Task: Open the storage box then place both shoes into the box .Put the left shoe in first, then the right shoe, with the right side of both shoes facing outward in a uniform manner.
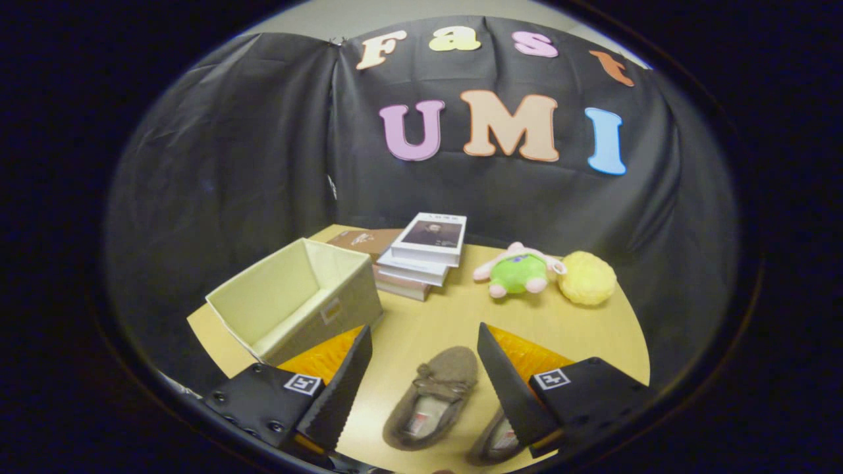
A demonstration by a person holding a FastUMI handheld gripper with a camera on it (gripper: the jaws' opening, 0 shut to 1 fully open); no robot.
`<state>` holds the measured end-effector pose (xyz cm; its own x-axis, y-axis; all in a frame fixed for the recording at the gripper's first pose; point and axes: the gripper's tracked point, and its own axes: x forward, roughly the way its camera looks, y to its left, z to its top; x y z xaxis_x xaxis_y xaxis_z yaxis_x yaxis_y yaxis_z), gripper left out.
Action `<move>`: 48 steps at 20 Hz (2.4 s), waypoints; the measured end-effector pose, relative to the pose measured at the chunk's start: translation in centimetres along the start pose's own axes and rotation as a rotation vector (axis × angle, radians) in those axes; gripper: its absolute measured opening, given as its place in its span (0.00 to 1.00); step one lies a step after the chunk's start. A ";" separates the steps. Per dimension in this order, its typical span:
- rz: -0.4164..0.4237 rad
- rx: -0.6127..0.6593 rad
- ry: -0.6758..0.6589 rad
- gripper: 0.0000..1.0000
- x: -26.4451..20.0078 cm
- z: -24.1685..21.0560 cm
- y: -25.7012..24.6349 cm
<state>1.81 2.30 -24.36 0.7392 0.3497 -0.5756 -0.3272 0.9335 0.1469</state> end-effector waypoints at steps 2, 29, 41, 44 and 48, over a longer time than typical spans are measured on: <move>-0.004 0.011 0.045 1.00 0.2 -2.5 -1.2; -0.042 0.357 0.530 0.04 6.3 -17.1 -2.7; -0.023 0.703 0.446 0.03 4.1 -9.1 0.9; 0.000 0.706 0.406 0.03 3.4 -5.5 2.1; 0.045 0.704 0.345 0.03 3.3 -0.4 5.1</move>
<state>2.38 8.19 -25.84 0.4714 0.4518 -0.7574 0.1832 0.7899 0.5852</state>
